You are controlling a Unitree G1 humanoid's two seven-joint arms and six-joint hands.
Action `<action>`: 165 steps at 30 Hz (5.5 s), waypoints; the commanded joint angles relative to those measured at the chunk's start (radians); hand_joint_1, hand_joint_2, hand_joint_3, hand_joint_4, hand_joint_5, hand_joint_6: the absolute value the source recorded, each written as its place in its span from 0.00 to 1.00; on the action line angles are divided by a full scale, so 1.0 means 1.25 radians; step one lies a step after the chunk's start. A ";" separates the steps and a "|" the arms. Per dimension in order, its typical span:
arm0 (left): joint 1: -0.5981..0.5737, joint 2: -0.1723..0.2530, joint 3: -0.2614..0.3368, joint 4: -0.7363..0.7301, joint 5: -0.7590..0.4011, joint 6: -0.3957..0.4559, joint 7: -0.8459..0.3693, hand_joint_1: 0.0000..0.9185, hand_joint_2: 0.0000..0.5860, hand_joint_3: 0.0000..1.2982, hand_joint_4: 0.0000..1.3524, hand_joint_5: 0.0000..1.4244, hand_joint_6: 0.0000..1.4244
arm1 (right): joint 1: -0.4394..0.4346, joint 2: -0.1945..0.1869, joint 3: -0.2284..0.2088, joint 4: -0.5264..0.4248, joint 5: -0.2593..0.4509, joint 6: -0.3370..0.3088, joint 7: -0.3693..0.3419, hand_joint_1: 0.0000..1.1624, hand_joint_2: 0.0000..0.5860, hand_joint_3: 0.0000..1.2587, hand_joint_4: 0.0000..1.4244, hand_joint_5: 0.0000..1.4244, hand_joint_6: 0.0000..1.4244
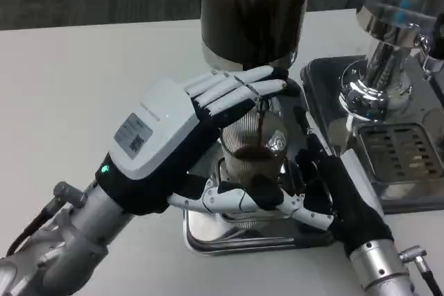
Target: Grasp the cup under the faucet to collect the drink, then remove the cup.
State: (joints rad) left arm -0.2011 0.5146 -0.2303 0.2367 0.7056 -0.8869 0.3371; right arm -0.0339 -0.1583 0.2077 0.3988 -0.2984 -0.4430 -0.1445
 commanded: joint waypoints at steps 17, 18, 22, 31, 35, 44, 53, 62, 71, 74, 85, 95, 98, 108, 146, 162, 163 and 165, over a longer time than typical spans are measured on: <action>0.044 0.027 -0.007 -0.012 0.007 0.012 -0.028 0.00 0.27 0.22 0.14 0.25 0.22 | -0.036 0.021 0.001 0.069 0.005 -0.029 0.021 0.52 0.34 0.00 0.00 0.00 0.09; 0.046 0.027 0.000 -0.018 0.005 0.013 -0.024 0.00 0.27 0.21 0.13 0.23 0.20 | -0.035 0.021 0.000 0.068 0.005 -0.030 0.022 0.52 0.34 0.00 0.00 0.00 0.09; 0.066 0.011 0.056 -0.057 -0.016 0.031 0.014 0.00 0.28 0.19 0.09 0.20 0.16 | -0.031 0.022 -0.002 0.063 0.007 -0.034 0.021 0.53 0.34 0.00 0.00 0.00 0.10; 0.079 -0.017 0.131 -0.047 -0.021 0.030 0.087 0.00 0.28 0.18 0.08 0.19 0.14 | -0.023 0.021 -0.007 0.058 0.006 -0.039 0.019 0.52 0.34 0.00 0.00 0.00 0.10; 0.091 -0.029 0.146 -0.048 -0.026 0.040 0.093 0.00 0.28 0.17 0.07 0.18 0.13 | -0.020 0.021 -0.009 0.055 0.007 -0.042 0.017 0.51 0.34 0.00 0.00 0.00 0.10; 0.167 -0.043 0.200 -0.044 -0.065 0.048 0.099 0.00 0.30 0.16 0.05 0.16 0.11 | -0.015 0.022 -0.008 0.044 0.008 -0.047 0.023 0.51 0.35 0.00 0.00 0.00 0.11; 0.234 -0.058 0.242 -0.015 -0.064 0.079 0.120 0.00 0.34 0.15 0.03 0.13 0.07 | -0.014 0.030 -0.008 0.043 0.009 -0.046 0.017 0.54 0.33 0.00 0.00 0.00 0.12; 0.229 -0.053 0.212 0.131 -0.069 0.087 0.123 0.00 0.38 0.15 0.03 0.13 0.05 | -0.027 0.038 -0.004 0.053 0.019 -0.049 0.031 0.57 0.31 0.00 0.00 0.00 0.11; 0.220 -0.047 0.184 0.191 -0.063 0.092 0.127 0.00 0.39 0.17 0.06 0.14 0.05 | -0.038 0.057 -0.007 0.061 0.038 -0.052 0.043 0.59 0.30 0.00 0.00 0.00 0.04; 0.219 -0.046 0.181 0.200 -0.067 0.092 0.125 0.00 0.38 0.18 0.07 0.14 0.05 | -0.041 0.062 -0.005 0.070 0.040 -0.054 0.053 0.59 0.30 0.00 0.00 0.00 0.04; 0.223 -0.042 0.171 0.216 -0.076 0.097 0.123 0.00 0.39 0.19 0.08 0.16 0.05 | -0.053 0.077 -0.007 0.094 0.047 -0.062 0.058 0.61 0.29 0.00 0.00 0.00 0.04; 0.233 -0.038 0.162 0.218 -0.080 0.095 0.119 0.00 0.39 0.22 0.09 0.16 0.05 | -0.091 0.101 -0.021 0.175 0.069 -0.089 0.064 0.64 0.27 0.00 0.00 0.00 0.08; 0.236 -0.038 0.159 0.215 -0.081 0.097 0.117 0.00 0.39 0.22 0.09 0.16 0.05 | -0.096 0.104 -0.019 0.187 0.074 -0.090 0.069 0.65 0.27 0.00 0.00 0.00 0.09; 0.240 -0.037 0.146 0.210 -0.079 0.102 0.114 0.00 0.39 0.20 0.00 0.13 0.05 | -0.100 0.100 -0.006 0.195 0.060 -0.080 0.082 0.74 0.26 0.00 0.00 0.02 0.15; 0.246 -0.041 0.147 0.210 -0.106 0.090 0.115 0.00 0.40 0.25 0.03 0.15 0.05 | -0.109 0.126 -0.018 0.183 -0.007 -0.070 -0.069 0.91 0.33 0.27 0.36 0.45 0.60; 0.237 -0.041 0.139 0.216 -0.109 0.090 0.113 0.00 0.40 0.26 0.04 0.15 0.05 | -0.102 0.124 -0.024 0.162 -0.020 -0.084 -0.099 0.92 0.33 0.33 0.36 0.48 0.66; 0.237 -0.041 0.139 0.217 -0.108 0.090 0.114 0.00 0.40 0.26 0.04 0.15 0.04 | -0.101 0.124 -0.023 0.158 -0.022 -0.085 -0.102 0.92 0.33 0.33 0.37 0.49 0.67; 0.236 -0.040 0.138 0.218 -0.106 0.089 0.114 0.00 0.40 0.25 0.04 0.15 0.04 | -0.097 0.124 -0.023 0.151 -0.024 -0.087 -0.107 0.92 0.33 0.34 0.37 0.50 0.67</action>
State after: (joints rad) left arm 0.1036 0.4575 -0.0540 0.4995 0.5747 -0.7655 0.4805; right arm -0.1722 -0.0023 0.1841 0.6140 -0.3263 -0.5399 -0.2579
